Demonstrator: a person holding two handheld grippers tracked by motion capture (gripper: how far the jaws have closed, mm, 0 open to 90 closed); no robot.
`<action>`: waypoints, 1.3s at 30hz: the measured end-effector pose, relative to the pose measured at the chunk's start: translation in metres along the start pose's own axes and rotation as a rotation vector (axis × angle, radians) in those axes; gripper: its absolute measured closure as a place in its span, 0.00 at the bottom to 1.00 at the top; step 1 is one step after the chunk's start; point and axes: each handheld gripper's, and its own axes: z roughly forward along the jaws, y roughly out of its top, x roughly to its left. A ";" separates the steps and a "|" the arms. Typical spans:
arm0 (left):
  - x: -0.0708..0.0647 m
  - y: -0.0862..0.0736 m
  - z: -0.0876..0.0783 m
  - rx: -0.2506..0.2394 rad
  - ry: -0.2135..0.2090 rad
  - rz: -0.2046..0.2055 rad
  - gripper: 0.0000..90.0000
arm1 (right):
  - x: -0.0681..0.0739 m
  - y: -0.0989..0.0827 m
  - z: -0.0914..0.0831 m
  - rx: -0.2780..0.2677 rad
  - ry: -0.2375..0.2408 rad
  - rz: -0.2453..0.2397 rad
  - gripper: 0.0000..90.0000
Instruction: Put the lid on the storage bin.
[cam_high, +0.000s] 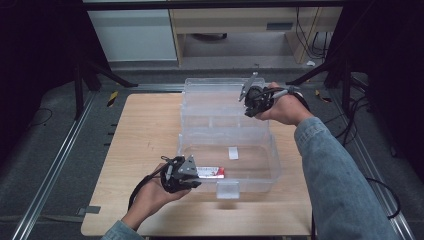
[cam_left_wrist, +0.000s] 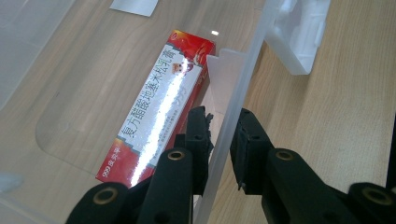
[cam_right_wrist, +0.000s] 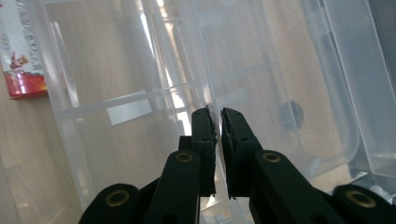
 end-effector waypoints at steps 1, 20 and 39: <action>0.000 0.000 0.000 0.000 0.000 0.000 0.86 | 0.000 0.000 0.000 0.000 0.000 0.000 0.94; -0.002 0.003 0.002 0.014 0.021 -0.003 0.85 | 0.016 -0.002 -0.020 -0.027 0.015 -0.028 0.95; 0.000 0.005 0.004 0.019 0.024 0.000 0.83 | 0.025 -0.007 -0.030 -0.034 0.022 -0.046 0.97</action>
